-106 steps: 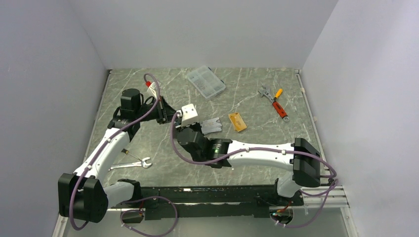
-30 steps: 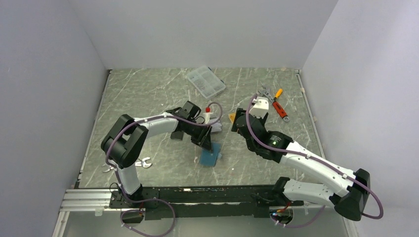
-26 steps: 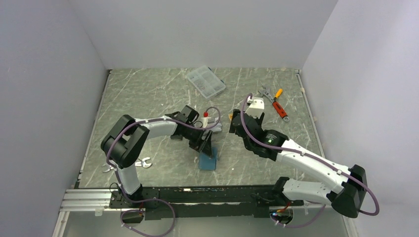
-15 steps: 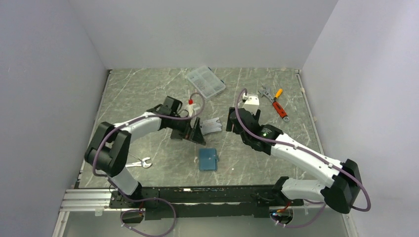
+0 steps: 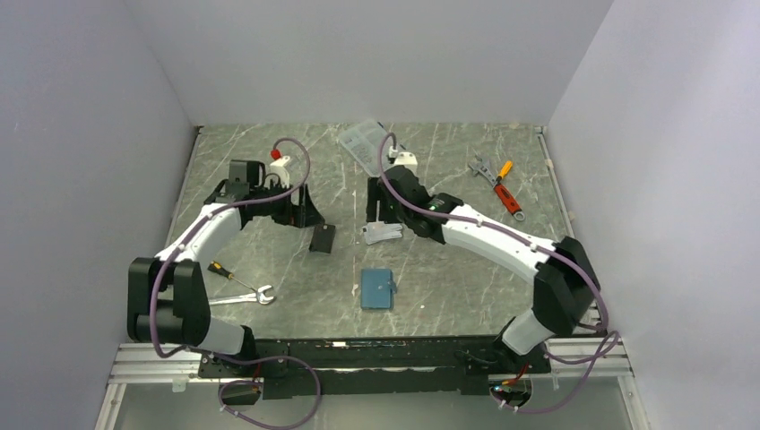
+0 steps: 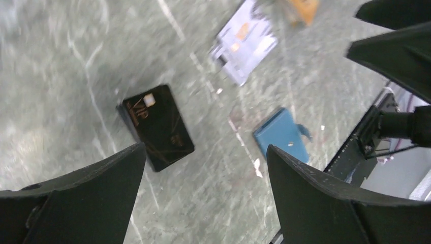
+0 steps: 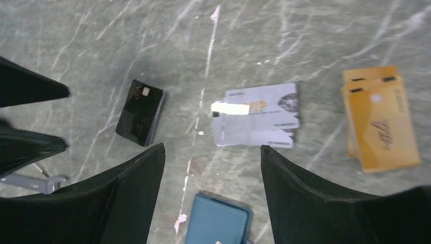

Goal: Put the credit cards into the card holder
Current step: Pick up the credit card from the center of the board.

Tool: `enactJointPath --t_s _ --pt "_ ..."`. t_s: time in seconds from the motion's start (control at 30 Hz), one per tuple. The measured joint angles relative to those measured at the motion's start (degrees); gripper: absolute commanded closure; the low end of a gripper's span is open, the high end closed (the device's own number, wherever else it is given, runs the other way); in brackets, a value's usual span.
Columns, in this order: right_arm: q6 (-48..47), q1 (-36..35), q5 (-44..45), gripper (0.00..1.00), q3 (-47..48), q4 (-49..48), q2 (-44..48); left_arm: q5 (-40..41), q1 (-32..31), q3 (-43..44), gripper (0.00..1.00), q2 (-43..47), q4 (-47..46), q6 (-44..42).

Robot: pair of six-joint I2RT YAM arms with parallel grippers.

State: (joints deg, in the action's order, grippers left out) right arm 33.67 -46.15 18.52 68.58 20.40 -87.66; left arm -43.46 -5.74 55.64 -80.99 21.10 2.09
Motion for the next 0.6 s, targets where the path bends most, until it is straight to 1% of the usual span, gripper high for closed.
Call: enactJointPath --t_s 0.1,0.27,0.43,0.6 --pt "0.00 0.00 -4.50 0.30 1.03 -2.16 -3.56 2.60 0.59 -3.13 0.10 -2.93 -0.72 1.81" --pt "0.61 0.24 -12.61 0.32 1.88 -5.55 -9.35 5.86 0.20 -4.13 0.17 -9.01 -1.42 3.13" --pt "2.80 1.79 -20.31 0.33 1.88 -9.31 -13.55 8.31 0.20 -4.13 0.20 -11.54 -2.14 3.02" --pt "5.01 2.86 -25.42 0.36 1.95 -13.73 -16.65 10.05 -0.15 -4.02 0.24 -13.51 -2.78 2.54"
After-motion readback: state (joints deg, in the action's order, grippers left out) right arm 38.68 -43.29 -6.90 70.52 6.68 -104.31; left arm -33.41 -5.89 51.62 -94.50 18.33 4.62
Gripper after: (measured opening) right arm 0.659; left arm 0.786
